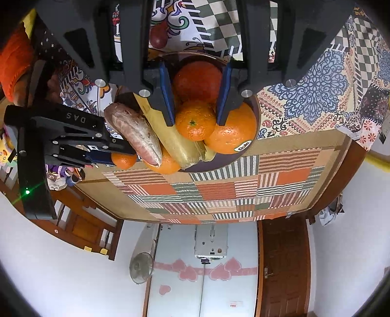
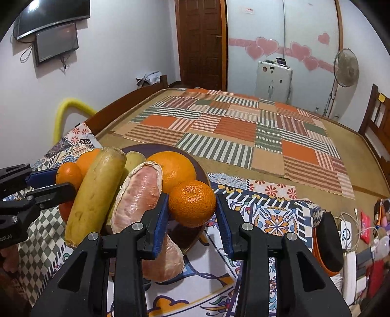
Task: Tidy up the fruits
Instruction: 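Place the mandarin on the plate with the left tool while the right tool places its mandarin, then open both tools and move them toward the dark red grapes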
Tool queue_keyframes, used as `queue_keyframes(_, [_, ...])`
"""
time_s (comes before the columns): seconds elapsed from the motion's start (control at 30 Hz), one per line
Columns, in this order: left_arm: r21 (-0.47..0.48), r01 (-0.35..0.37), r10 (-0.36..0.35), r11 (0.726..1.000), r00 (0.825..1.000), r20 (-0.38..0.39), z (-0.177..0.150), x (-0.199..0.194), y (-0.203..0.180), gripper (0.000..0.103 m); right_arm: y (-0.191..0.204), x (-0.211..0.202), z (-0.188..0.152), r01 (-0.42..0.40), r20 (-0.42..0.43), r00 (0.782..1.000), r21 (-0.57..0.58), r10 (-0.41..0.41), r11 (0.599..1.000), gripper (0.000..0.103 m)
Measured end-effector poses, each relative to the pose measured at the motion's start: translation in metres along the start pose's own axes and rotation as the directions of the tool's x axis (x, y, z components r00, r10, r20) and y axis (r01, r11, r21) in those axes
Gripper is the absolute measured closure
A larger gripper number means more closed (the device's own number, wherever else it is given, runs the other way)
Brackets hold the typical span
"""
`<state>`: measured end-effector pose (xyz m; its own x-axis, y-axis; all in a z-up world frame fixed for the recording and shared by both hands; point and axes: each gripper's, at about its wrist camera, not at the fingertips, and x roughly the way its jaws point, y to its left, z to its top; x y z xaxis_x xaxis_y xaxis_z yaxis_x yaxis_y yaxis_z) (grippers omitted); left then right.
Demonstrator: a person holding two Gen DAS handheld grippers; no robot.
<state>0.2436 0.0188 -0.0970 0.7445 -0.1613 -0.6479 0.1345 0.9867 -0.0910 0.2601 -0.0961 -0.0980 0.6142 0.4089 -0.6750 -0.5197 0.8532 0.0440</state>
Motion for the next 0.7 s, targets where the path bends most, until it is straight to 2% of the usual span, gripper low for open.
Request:
queue_keyframes(0.2, [0.022, -0.02, 0.02, 1.0, 1.0, 0.002, 0.0, 0.0, -0.003, 0.066, -0.001, 0.001, 0.0, 0.0, -0.003, 1.0, -0.001, 0.0, 1.0, 0.068])
queue_keyframes(0.3, [0.027, -0.017, 0.017, 0.999, 1.0, 0.006, 0.0, 0.0, -0.007, 0.05, -0.003, 0.002, 0.001, -0.005, -0.004, 1.0, 0.004, 0.005, 1.0, 0.067])
queue_keyframes(0.43, [0.05, -0.032, 0.032, 0.998, 0.999, 0.014, -0.001, -0.002, -0.017, 0.05, -0.004, 0.002, 0.001, 0.002, 0.001, 1.0, 0.005, -0.002, 1.0, 0.063])
queue_keyframes(0.7, [0.049, -0.032, 0.032, 0.998, 0.999, 0.017, -0.002, -0.004, -0.021, 0.05, -0.004, 0.0, 0.001, -0.001, 0.008, 1.0, 0.007, 0.001, 1.0, 0.062])
